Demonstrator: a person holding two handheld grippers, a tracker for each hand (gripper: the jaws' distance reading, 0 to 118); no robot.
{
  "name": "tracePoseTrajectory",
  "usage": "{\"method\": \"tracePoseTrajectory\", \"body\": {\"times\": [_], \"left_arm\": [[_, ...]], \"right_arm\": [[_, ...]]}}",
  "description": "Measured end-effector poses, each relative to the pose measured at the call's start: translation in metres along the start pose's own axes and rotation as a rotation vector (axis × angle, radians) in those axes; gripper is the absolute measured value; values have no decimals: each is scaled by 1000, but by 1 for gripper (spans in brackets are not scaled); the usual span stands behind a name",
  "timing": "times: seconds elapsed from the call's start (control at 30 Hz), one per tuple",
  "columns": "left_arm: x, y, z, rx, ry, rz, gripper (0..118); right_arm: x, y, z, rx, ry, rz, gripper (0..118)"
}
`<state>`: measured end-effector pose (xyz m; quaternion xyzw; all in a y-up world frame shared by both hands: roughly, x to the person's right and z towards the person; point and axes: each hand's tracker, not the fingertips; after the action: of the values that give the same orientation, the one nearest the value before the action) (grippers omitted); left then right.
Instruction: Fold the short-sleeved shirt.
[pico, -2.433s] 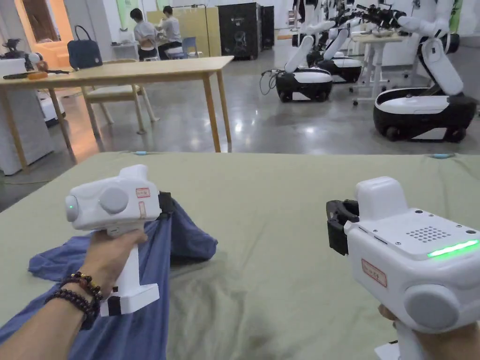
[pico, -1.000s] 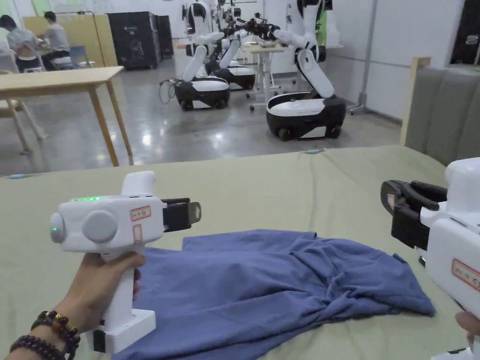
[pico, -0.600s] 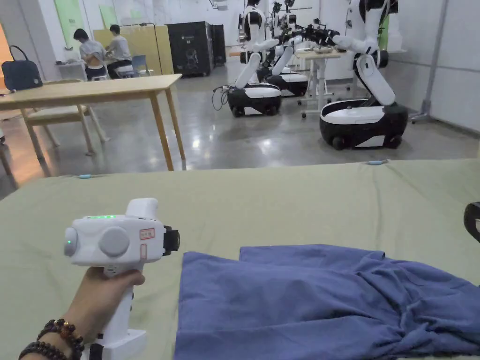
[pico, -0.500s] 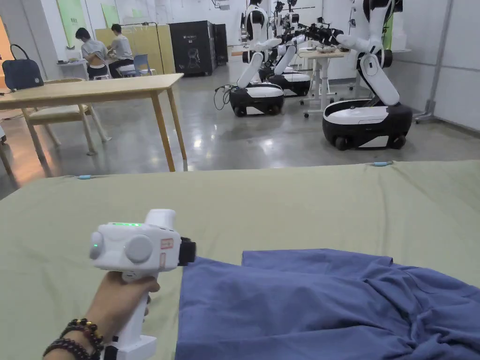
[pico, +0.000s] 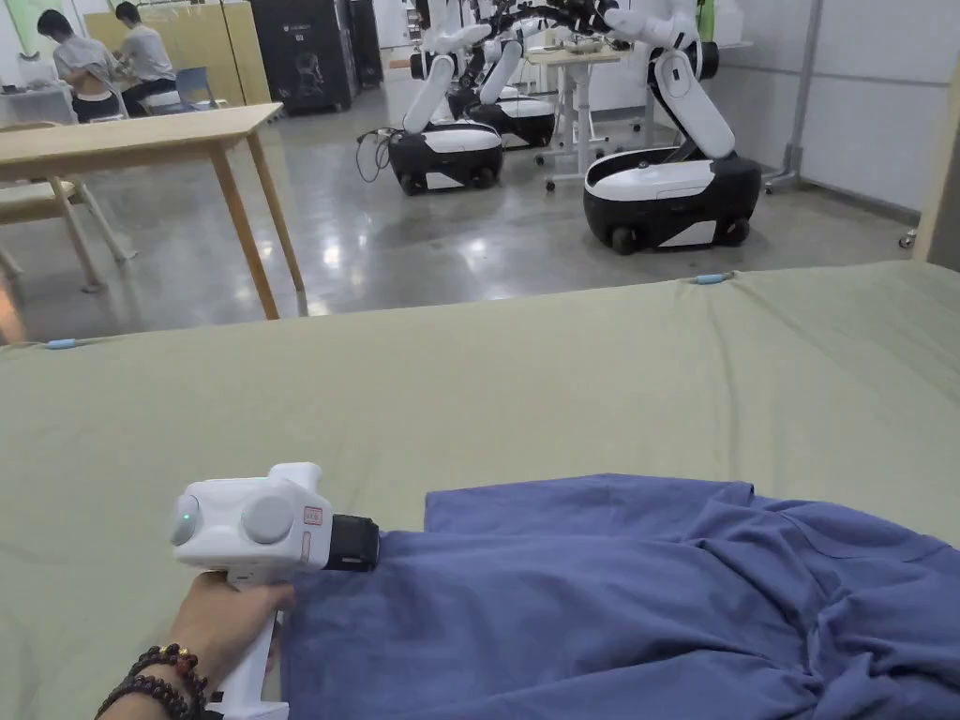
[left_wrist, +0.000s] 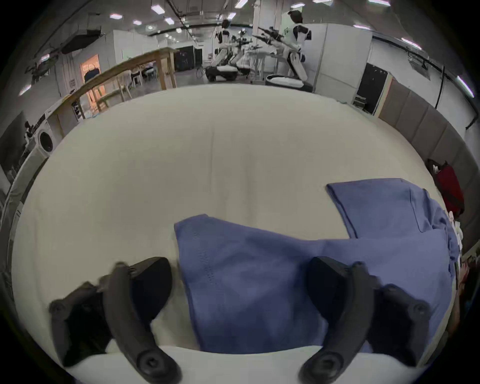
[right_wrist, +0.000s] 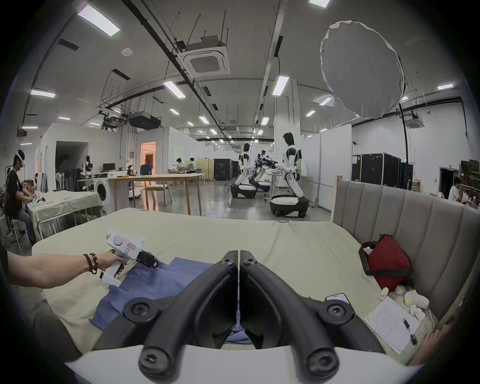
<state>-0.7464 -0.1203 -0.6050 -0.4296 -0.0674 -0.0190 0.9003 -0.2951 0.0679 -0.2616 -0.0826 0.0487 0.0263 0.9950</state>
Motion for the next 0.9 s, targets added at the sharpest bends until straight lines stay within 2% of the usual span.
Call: {"method": "tracePoseTrajectory", "body": {"times": [0.03, 0.07, 0.1, 0.17, 0.23, 0.33, 0.43, 0.53, 0.57, 0.6, 0.63, 0.67, 0.73, 0.8, 0.9], "left_arm": [[1, 0, 5, 37, 12, -23, 47], [7, -1, 15, 77, 34, -44, 0], [6, -5, 21, 107, 1, -62, 0], [15, -12, 28, 96, 48, -62, 0], [17, -11, 36, 68, -12, -35, 0], [14, -15, 67, 118, -44, 1, 0], [3, -19, 105, 185, -88, 35, 0], [7, -30, 142, 194, -93, 51, 0], [6, -33, 150, 201, -94, 59, 0], [7, -34, 153, 206, -97, 69, 0], [7, -37, 157, 212, -104, 81, 0], [7, -40, 162, 217, -110, 94, 0], [8, -41, 163, 217, -115, 104, 0], [12, -44, 165, 219, -111, 104, 0], [7, -41, 156, 206, -103, 86, 0]], "right_arm": [[-1, -1, -2, -5, -5, 7, 2], [-3, -2, -4, -13, -18, 18, 2], [-4, -3, -7, -14, -21, 21, 2], [-5, -6, -12, -24, -26, 24, 2], [-4, -8, -15, -31, -23, 22, 2], [16, -13, -26, -30, 10, 15, 2], [57, -22, -61, -236, -46, 55, 2], [98, -39, -93, -381, -73, 20, 3], [112, -49, -104, -434, -67, -6, 18], [125, -58, -116, -513, -50, -21, 50], [133, -68, -126, -555, -54, -41, 94], [142, -86, -140, -621, -76, -45, 118], [149, -103, -150, -621, -99, -55, 114], [156, -130, -163, -698, -158, -73, 114], [157, -156, -170, -737, -160, -80, 108]]}}
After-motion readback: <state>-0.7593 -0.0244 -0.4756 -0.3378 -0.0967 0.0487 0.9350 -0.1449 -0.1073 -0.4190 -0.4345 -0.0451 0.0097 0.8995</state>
